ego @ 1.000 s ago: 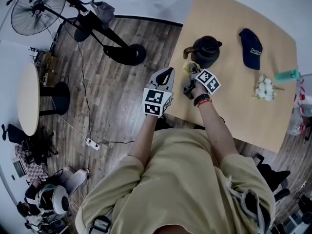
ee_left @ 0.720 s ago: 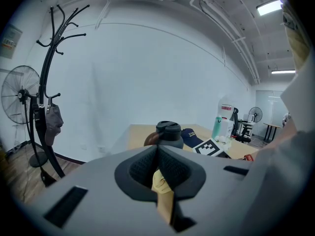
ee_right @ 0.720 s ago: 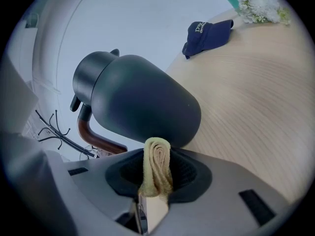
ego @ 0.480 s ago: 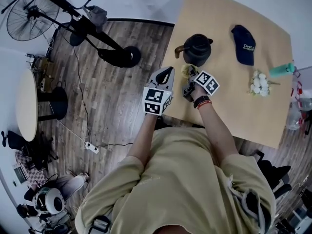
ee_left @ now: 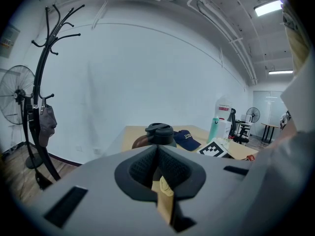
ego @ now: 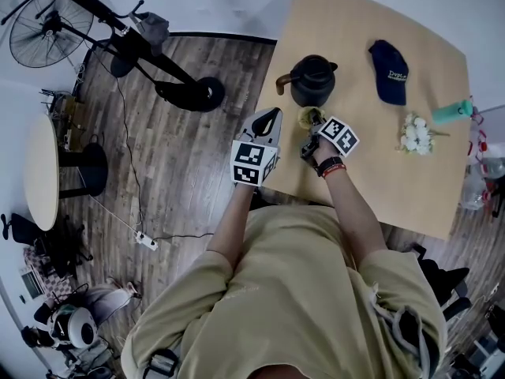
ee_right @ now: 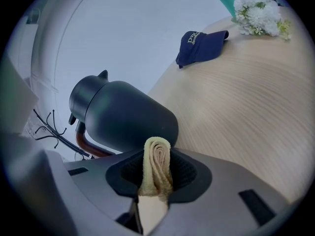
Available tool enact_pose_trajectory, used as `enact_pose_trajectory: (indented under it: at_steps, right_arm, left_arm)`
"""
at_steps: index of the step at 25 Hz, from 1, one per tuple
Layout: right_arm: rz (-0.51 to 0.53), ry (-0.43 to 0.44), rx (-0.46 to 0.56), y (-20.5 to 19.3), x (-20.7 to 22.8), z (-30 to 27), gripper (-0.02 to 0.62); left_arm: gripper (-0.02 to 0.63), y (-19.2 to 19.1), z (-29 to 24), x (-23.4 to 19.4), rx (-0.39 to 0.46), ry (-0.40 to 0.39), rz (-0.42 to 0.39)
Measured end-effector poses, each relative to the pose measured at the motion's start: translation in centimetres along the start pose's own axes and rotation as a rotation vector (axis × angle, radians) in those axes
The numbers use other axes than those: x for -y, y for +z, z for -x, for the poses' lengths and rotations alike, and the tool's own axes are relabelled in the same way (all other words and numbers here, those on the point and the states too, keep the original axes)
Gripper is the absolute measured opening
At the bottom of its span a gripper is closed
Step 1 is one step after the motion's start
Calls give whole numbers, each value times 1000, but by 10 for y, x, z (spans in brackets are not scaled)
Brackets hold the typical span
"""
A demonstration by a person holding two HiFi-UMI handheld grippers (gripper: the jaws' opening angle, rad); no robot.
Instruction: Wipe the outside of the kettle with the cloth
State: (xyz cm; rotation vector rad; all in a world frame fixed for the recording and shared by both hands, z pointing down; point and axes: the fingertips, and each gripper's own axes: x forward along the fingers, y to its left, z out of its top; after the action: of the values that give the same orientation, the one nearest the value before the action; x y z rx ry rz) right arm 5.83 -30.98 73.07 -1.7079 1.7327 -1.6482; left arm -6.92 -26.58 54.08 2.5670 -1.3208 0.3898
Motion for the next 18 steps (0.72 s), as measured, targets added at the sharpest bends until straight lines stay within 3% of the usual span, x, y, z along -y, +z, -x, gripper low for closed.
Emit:
enact_pose_trajectory:
  at_steps: [18]
  right_arm:
    - [50, -43, 92, 74, 30, 10, 123]
  left_arm:
    - [23, 4, -5, 10, 1, 13, -13]
